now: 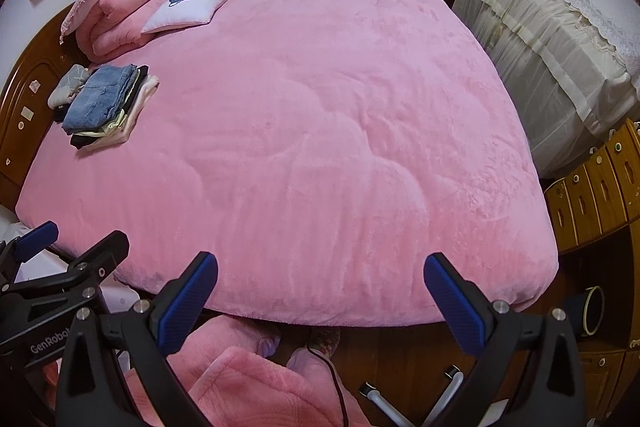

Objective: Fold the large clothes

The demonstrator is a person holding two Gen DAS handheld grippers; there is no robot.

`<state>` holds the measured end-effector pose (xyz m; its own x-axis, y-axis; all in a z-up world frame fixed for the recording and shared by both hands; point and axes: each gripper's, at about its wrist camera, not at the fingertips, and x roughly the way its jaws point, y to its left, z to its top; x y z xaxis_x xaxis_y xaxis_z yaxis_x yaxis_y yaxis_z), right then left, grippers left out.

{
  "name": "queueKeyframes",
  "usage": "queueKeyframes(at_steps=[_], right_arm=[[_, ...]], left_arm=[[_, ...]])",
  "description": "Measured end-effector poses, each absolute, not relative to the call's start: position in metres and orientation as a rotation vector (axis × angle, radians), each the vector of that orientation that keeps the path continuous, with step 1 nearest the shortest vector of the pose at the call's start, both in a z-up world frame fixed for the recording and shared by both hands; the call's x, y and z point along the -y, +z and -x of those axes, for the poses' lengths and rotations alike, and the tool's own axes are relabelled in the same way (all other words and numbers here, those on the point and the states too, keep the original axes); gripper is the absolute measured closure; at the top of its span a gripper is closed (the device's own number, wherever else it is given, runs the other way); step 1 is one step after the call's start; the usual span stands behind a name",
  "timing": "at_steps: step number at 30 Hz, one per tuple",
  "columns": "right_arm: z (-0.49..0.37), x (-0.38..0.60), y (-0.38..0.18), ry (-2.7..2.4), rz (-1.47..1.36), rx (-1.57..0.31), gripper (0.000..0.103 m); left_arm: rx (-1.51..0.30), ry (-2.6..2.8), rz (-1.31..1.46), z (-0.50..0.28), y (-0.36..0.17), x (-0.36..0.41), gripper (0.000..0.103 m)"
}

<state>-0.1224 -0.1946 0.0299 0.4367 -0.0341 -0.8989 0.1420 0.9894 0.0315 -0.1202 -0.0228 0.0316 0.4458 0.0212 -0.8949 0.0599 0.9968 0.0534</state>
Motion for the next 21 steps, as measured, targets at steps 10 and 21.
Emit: queueKeyframes(at_steps=[10, 21], right_arm=[[0.1232, 0.1979, 0.0262, -0.11, -0.106, -1.124, 0.0], [0.1229, 0.1968, 0.0261, -0.111, -0.107, -1.124, 0.0]], left_arm=[[-1.135, -0.034, -0.078, 0.1182, 0.0246, 0.0213, 0.001], [-1.14, -0.037, -0.073, 0.116, 0.023, 0.0198, 0.001]])
